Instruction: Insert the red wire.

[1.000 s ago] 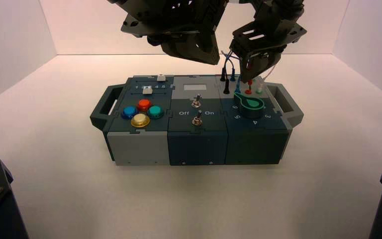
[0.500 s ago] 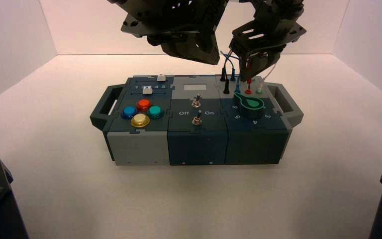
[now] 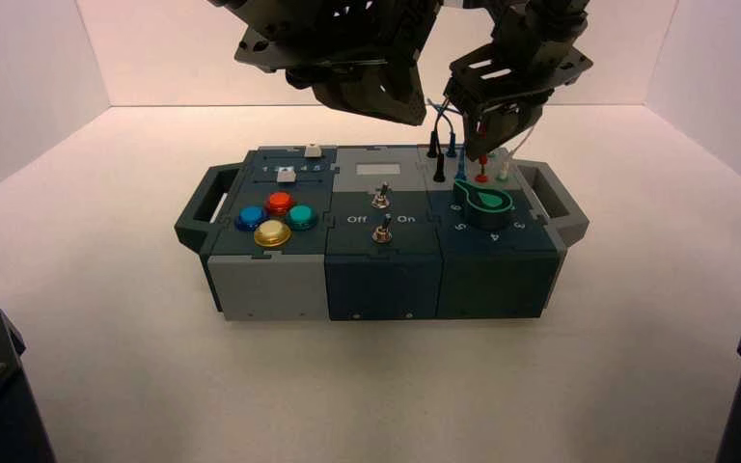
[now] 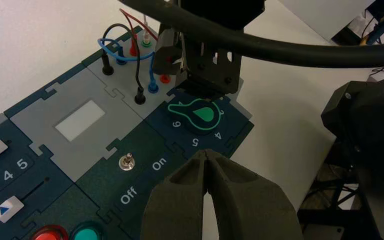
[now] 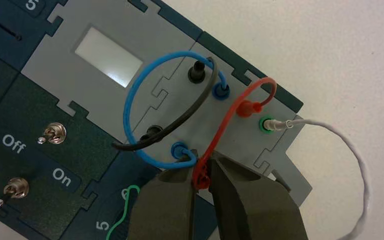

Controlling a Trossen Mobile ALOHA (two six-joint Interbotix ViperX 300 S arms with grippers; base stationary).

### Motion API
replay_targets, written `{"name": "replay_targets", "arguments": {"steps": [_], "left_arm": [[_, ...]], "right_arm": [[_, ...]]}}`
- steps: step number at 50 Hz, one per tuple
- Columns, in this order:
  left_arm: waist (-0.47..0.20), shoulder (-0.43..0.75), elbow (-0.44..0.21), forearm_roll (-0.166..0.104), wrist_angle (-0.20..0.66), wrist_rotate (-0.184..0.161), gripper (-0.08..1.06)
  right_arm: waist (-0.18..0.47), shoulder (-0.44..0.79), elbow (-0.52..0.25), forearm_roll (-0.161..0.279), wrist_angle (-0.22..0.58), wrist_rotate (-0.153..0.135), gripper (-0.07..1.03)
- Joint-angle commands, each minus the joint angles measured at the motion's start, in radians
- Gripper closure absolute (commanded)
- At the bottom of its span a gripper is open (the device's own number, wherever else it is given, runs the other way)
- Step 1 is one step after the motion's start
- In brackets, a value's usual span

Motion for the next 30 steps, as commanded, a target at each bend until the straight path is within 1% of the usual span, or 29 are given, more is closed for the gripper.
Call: {"name": "replay_targets", "arguments": {"steps": [1, 6, 7, 30], "left_arm": [[-0.003, -0.014, -0.018, 0.000, -0.012, -0.002, 1.01], [-0.003, -0.014, -0.017, 0.005, -0.015, -0.002, 1.01], [-0.003, -0.014, -0.017, 0.002, -0.015, -0.002, 1.01], [-0.003, -0.015, -0.017, 0.005, -0.017, 0.000, 1.01]], "right_arm": [[-0.002, -0.009, -0.021, 0.003, -0.008, 0.000, 0.99], [-0.002, -0.008, -0.020, 0.003, -0.011, -0.002, 0.99], [-0.002, -0.008, -0.020, 0.003, -0.011, 0.000, 0.99], [0.000, 0.008, -0.017, 0.006, -0.012, 0.000, 0.99]]}}
